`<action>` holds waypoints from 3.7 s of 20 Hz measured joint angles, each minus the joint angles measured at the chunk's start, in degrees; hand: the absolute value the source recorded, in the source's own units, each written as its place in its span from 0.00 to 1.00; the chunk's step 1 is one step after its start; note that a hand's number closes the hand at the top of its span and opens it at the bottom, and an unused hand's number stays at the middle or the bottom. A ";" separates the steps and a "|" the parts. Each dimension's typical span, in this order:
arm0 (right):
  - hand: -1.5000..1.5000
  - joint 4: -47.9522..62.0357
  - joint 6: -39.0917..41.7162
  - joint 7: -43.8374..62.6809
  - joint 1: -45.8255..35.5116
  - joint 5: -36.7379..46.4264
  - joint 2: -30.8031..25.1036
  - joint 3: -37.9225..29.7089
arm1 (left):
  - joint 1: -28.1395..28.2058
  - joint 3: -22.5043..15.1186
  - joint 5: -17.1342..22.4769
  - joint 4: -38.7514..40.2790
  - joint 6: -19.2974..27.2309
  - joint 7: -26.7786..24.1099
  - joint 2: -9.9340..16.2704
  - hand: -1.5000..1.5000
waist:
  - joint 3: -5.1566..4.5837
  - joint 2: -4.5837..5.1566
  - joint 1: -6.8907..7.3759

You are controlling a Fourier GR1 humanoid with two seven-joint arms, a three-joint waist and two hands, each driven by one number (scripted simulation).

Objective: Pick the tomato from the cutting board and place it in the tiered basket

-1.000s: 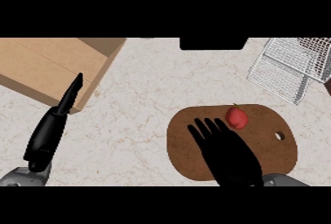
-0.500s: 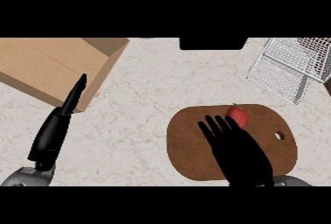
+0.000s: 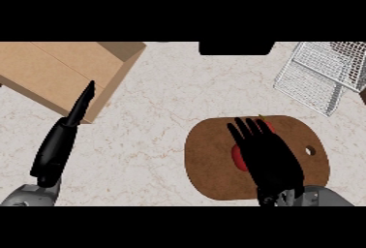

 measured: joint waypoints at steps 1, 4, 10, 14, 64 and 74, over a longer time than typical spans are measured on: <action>0.00 0.93 0.23 -0.71 0.29 0.68 0.49 -0.45 | -0.06 0.16 -0.42 0.20 -0.07 -0.22 -0.30 0.50 | 0.01 -0.02 0.03; 0.00 3.49 0.35 -2.53 0.88 2.57 2.13 -1.87 | -0.07 1.02 -0.63 0.15 -1.31 -0.44 -0.47 0.50 | 0.02 -0.01 0.08; 0.00 6.50 -0.91 -6.62 3.24 6.41 3.73 -4.51 | 1.25 2.04 -1.76 -1.10 -2.54 -0.48 -1.52 0.50 | 0.01 0.01 0.11; 0.00 10.44 -2.89 -10.31 4.15 9.91 5.49 -5.33 | 0.79 3.42 -2.20 -0.89 -3.70 -0.19 -2.10 0.50 | 0.02 0.01 0.14; 1.00 52.09 -15.91 -61.16 9.65 -11.36 -30.52 -77.17 | 2.61 7.77 -5.36 -2.24 -8.23 0.65 -5.94 0.50 | 0.01 0.27 -0.81; 1.00 58.73 -10.50 -58.81 -7.55 -14.23 -36.38 -73.27 | 0.10 7.80 -5.70 -0.95 -9.67 0.94 -6.58 0.50 | -0.18 0.38 1.28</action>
